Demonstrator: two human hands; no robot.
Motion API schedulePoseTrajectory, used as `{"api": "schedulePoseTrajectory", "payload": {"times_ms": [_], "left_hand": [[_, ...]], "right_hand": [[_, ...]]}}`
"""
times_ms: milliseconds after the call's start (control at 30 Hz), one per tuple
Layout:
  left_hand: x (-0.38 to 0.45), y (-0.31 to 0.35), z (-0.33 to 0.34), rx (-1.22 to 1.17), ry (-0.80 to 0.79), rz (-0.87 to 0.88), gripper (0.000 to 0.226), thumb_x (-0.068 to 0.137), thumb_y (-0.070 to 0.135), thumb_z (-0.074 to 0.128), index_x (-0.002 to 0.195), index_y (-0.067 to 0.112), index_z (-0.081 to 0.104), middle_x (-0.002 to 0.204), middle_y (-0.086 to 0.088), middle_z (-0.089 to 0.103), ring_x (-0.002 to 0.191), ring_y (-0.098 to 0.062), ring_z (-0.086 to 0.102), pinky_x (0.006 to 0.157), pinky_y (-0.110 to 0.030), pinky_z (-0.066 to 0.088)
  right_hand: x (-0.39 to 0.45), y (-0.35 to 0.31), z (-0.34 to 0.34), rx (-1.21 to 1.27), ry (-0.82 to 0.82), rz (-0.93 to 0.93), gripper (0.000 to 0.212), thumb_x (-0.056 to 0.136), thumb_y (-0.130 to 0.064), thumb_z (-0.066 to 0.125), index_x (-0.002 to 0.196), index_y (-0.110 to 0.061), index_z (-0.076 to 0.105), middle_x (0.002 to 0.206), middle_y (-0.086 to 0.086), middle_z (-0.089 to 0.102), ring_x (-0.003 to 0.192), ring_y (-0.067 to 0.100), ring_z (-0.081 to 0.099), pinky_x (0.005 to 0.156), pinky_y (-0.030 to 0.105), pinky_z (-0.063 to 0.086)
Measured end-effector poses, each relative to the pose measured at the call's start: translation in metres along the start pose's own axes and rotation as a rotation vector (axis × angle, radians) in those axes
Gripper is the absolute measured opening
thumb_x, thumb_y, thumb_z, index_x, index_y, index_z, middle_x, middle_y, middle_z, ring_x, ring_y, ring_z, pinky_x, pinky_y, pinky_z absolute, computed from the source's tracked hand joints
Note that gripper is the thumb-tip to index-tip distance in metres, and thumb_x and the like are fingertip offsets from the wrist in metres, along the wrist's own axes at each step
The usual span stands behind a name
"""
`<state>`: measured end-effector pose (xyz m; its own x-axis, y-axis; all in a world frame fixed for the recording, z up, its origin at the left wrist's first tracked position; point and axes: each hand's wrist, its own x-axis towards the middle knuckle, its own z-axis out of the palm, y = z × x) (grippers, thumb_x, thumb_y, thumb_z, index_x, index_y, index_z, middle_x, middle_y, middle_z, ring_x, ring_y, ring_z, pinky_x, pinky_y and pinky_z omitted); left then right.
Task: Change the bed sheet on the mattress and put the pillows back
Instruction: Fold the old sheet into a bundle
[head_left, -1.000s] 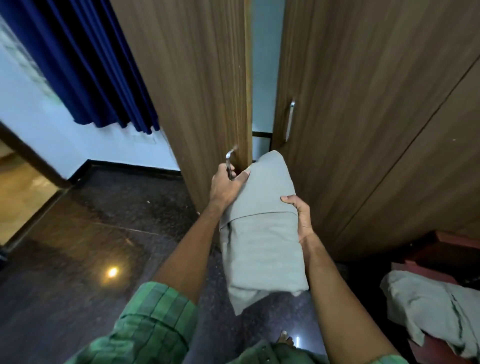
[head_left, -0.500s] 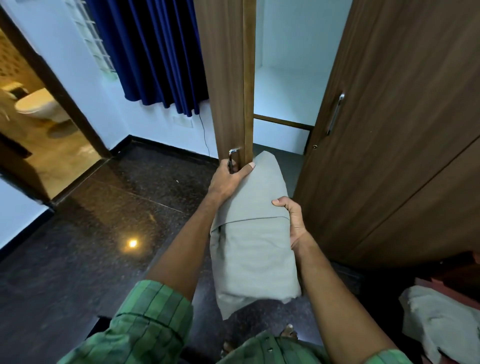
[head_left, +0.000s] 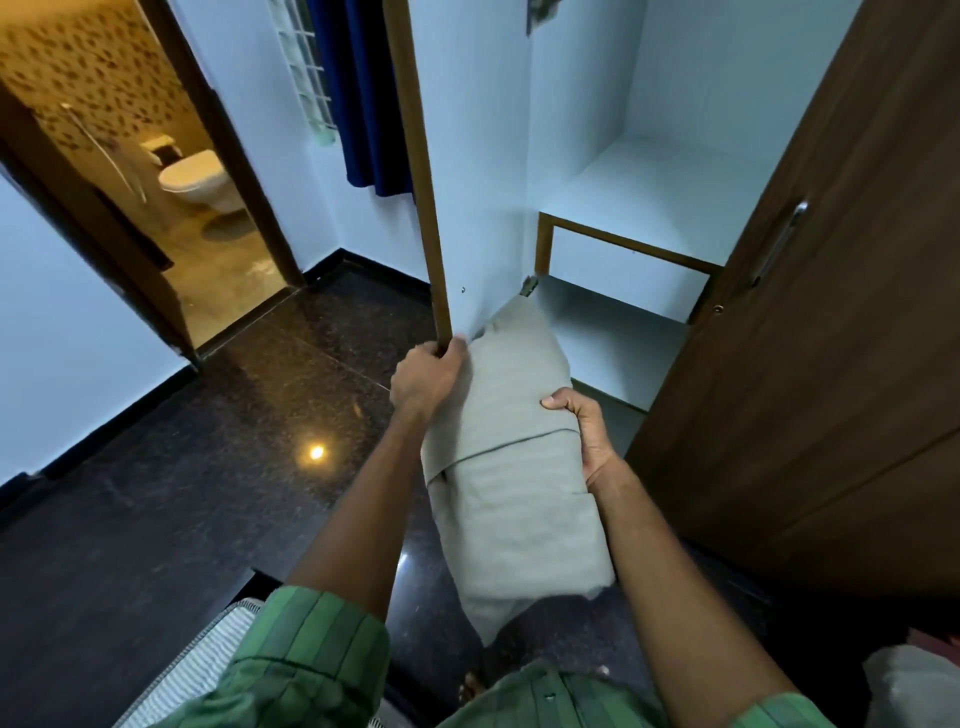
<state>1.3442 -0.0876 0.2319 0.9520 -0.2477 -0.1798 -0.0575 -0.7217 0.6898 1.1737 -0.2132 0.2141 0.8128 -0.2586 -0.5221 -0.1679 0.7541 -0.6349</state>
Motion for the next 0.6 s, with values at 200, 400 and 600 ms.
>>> {"api": "schedulePoseTrajectory", "payload": {"times_ms": [200,400,600], "left_hand": [[-0.037,-0.056,0.025,-0.815,-0.470,-0.360,0.086,0.083,0.083,0.055,0.137,0.018,0.063,0.136,-0.011,0.066,0.120,-0.028,0.066,0.103,-0.045,0.051],[-0.054,-0.020,0.065,-1.398,-0.833,-0.407,0.079,0.093,0.070,0.055,0.148,0.014,0.053,0.150,-0.019,0.052,0.140,-0.038,0.049,0.119,-0.057,0.033],[0.023,0.050,0.066,-1.292,-0.747,-0.240,0.030,0.094,0.023,0.062,0.114,0.004,0.074,0.113,-0.016,0.072,0.104,-0.033,0.070,0.101,-0.046,0.053]], "right_hand": [[0.002,-0.022,-0.010,0.043,0.005,-0.018,0.038,0.082,-0.017,0.049,0.112,-0.002,0.067,0.099,0.017,0.073,0.082,0.033,0.073,0.076,0.038,0.059],[0.006,-0.058,-0.029,0.132,0.085,-0.148,0.050,0.081,-0.020,0.052,0.127,-0.005,0.063,0.113,0.017,0.069,0.093,0.033,0.070,0.081,0.041,0.060],[0.029,-0.100,-0.050,0.193,0.123,-0.216,0.041,0.081,-0.021,0.057,0.118,-0.007,0.068,0.106,0.016,0.072,0.089,0.033,0.072,0.085,0.042,0.059]]}}
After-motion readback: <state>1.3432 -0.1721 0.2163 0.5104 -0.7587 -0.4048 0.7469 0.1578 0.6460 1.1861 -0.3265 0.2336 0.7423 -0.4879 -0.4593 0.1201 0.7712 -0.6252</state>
